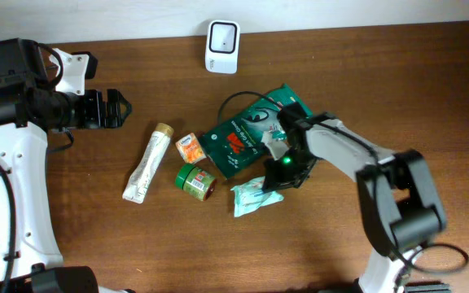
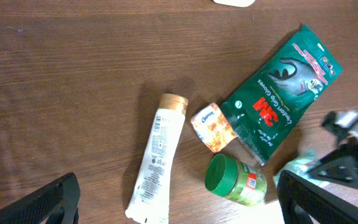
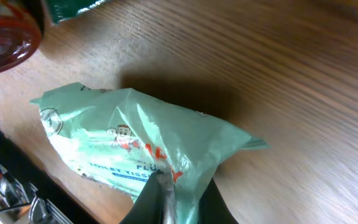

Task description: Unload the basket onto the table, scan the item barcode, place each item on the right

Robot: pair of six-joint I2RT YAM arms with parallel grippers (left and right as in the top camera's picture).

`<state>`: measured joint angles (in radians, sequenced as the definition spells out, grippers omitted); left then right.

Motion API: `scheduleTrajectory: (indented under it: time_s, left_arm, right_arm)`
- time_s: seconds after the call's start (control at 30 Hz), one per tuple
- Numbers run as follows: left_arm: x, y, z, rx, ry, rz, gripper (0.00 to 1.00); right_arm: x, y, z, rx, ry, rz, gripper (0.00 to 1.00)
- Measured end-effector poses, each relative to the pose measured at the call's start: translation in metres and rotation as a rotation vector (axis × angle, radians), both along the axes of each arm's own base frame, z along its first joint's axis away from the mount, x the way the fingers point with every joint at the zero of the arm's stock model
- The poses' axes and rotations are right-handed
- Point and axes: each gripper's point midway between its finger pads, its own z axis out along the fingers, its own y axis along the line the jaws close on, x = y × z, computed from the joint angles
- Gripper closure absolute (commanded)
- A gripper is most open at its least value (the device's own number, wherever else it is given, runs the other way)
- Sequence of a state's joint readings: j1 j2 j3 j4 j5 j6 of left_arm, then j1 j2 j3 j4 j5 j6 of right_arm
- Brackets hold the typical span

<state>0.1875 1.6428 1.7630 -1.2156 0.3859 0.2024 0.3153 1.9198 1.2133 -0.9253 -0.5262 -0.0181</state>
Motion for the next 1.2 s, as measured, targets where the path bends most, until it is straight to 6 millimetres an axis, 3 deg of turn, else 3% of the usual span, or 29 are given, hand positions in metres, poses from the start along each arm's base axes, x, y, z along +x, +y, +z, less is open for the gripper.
scheduleTrajectory:
  time_s: [0.1,0.17,0.2,0.27,0.4,0.53,0.57,0.63,0.7,0.93,1.2]
  left_arm:
    - [0.000,0.000,0.000,0.000,0.000,0.000,0.01]
    - [0.000,0.000,0.000,0.000,0.000,0.000,0.01]
    - [0.000,0.000,0.000,0.000,0.000,0.000,0.01]
    - [0.000,0.000,0.000,0.000,0.000,0.000,0.01]
    - [0.000,0.000,0.000,0.000,0.000,0.000,0.01]
    - [0.000,0.000,0.000,0.000,0.000,0.000,0.01]
    - [0.000,0.000,0.000,0.000,0.000,0.000,0.01]
    - [0.000,0.000,0.000,0.000,0.000,0.000,0.01]
    - [0.000,0.000,0.000,0.000,0.000,0.000,0.01]
    - [0.000,0.000,0.000,0.000,0.000,0.000,0.01]
    - [0.000,0.000,0.000,0.000,0.000,0.000,0.01]
  right_arm:
    - [0.014,-0.019,0.044,-0.080,-0.152,-0.028,0.96]
    - [0.023,-0.047,0.084,-0.226,-0.303,-0.092,0.96]
    - [0.025,-0.060,0.093,-0.297,-0.345,-0.122,0.96]
    - [0.024,-0.096,0.105,-0.528,-0.410,-0.192,0.96]
    - [0.031,-0.143,0.113,-0.859,-0.492,-0.309,0.96]
    - [0.037,-0.157,0.108,-0.988,-0.503,-0.327,0.96]
    - [0.037,-0.157,0.104,-1.000,-0.499,-0.323,0.89]
    - [0.042,-0.151,0.100,-0.971,-0.502,-0.338,0.51]
    - [0.044,-0.141,0.095,-0.904,-0.489,-0.333,0.38]
    - [0.036,-0.137,0.067,-0.734,-0.307,-0.333,0.32]
    - [0.029,-0.139,0.013,-0.867,-0.194,-0.176,0.39]
